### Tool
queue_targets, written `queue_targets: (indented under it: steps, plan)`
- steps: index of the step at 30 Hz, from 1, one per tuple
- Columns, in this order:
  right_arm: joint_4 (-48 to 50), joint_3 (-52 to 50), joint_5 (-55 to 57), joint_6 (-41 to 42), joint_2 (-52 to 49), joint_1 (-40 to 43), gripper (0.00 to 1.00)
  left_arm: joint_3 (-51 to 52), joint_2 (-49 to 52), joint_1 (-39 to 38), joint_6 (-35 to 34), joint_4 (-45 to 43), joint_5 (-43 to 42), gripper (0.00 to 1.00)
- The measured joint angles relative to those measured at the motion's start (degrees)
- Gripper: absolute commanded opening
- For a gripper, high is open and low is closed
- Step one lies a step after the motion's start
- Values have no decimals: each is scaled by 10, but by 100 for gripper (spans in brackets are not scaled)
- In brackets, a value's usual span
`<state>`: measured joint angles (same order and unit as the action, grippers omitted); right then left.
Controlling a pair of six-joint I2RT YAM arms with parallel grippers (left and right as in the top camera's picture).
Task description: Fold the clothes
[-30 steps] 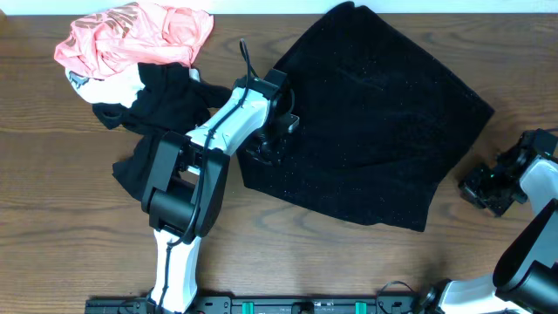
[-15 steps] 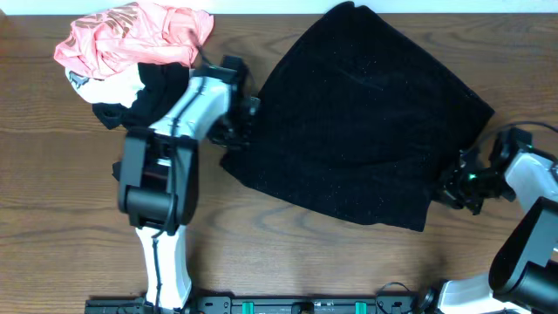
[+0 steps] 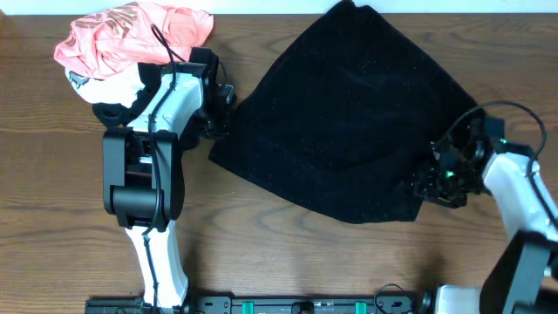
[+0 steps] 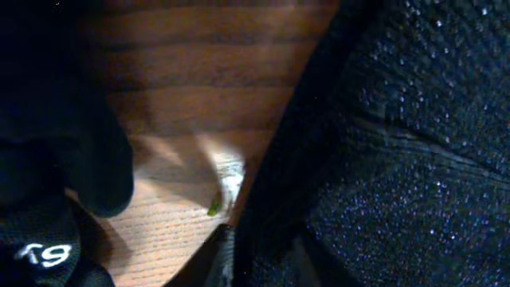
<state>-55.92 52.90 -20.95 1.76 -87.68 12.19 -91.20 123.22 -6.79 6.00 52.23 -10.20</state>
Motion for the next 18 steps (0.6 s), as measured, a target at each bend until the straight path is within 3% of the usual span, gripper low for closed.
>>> queue_targets:
  steps: [7,18]
  plan:
    - [-29,0,38,61,64,-79,58,0,0,0,0,-12,1,28]
    - [-65,-24,122,171,66,-167,57,0,0,0,3,-19,1,28]
